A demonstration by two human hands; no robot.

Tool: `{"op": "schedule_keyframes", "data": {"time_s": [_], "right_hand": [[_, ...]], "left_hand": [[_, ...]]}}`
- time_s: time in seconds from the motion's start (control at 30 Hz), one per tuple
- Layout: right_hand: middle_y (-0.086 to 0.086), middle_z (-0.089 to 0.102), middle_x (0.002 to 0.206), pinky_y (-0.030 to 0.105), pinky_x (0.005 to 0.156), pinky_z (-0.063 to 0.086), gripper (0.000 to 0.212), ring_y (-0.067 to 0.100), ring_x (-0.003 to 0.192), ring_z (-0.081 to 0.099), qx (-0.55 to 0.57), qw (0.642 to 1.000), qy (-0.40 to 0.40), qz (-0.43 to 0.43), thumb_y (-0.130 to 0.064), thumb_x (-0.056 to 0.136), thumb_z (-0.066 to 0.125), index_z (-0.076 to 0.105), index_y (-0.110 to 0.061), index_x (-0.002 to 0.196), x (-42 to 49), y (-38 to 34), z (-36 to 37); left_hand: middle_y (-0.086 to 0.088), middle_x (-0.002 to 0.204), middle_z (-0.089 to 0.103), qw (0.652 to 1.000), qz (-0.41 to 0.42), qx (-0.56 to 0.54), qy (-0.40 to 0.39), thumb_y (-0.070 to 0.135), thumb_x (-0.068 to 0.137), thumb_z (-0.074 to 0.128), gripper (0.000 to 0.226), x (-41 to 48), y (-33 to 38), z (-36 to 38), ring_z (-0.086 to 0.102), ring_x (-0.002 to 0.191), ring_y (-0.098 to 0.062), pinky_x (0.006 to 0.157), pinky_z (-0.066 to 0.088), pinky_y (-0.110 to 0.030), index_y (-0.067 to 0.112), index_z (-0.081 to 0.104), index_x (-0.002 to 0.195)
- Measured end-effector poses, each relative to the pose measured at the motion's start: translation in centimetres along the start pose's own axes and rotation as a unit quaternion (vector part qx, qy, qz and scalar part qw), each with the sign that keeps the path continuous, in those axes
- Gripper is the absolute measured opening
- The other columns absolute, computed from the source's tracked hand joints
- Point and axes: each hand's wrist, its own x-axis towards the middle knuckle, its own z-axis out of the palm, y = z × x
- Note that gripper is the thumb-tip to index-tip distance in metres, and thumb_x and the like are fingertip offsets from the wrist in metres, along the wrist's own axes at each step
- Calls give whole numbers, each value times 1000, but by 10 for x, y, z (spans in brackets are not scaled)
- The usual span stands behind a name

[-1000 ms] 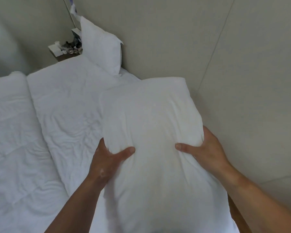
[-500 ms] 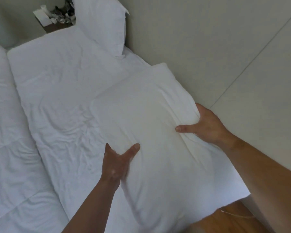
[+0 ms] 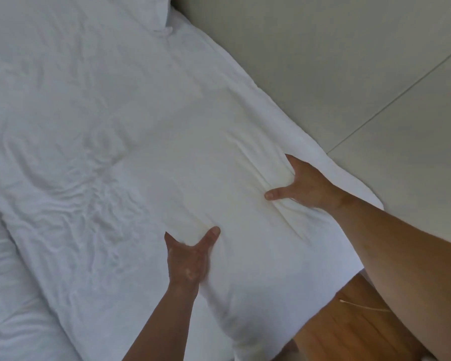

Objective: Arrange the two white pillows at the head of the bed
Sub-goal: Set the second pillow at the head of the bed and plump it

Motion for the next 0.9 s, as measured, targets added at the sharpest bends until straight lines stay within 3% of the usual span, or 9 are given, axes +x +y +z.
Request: {"op": "schedule_keyframes", "data": {"time_s": [0.1,0.23,0.33,0.47,0.57,0.63,0.73,0.9], "right_hand": [[-16,59,141,39,113,42,123,12,131,55,17,1000,6,14,-60,44,97,44,-35,151,20,23,11],[-16,49,152,34,113,37,135,12,138,46,24,998,10,48,-69,41,94,33,-38,158,32,51,23],[-15,45,156,35,116,35,140,13,142,43,11,999,9,48,-76,39,91,29,-39,159,33,56,25],[-11,55,147,27,102,39,124,16,132,53,-10,999,-1,50,-67,56,90,30,-34,160,19,44,8],[-8,55,149,26,101,38,120,19,136,52,-24,998,-16,63,-70,63,84,27,-33,162,1,39,-6],[-4,49,156,27,105,36,119,22,141,47,-34,996,-27,78,-72,67,80,22,-32,164,-12,41,-14],[-1,42,162,31,108,35,120,24,145,42,-43,993,-37,105,-77,68,75,19,-33,165,-28,53,-22],[-3,40,162,26,108,31,131,18,147,39,5,990,-32,140,-91,54,65,24,-32,163,-46,86,-24]], "left_hand": [[-9,146,56,999,-20,48,5,51,65,93,118,19,-10,18,56,135,-32,104,41,-32,13,28,156],[-1,132,60,996,-13,94,-1,45,67,93,111,38,-24,32,59,131,-30,99,39,-31,18,28,153],[-7,146,58,990,-15,138,-4,56,61,92,120,40,-21,29,56,135,-33,108,42,-37,15,28,154],[-17,148,52,975,11,223,15,91,26,77,155,30,7,7,49,141,-36,115,43,-52,6,33,148],[-19,164,33,954,86,283,51,67,58,87,142,16,49,-3,29,155,-34,125,30,-49,5,15,162],[-20,166,29,932,155,322,59,58,67,87,133,19,80,2,23,157,-32,126,27,-48,7,12,164],[-16,168,27,881,246,403,8,59,78,79,114,51,121,26,15,160,-26,127,22,-42,9,22,164],[-3,171,29,736,340,575,-108,71,86,53,90,99,184,95,14,161,-20,129,21,-41,23,34,161]]}}
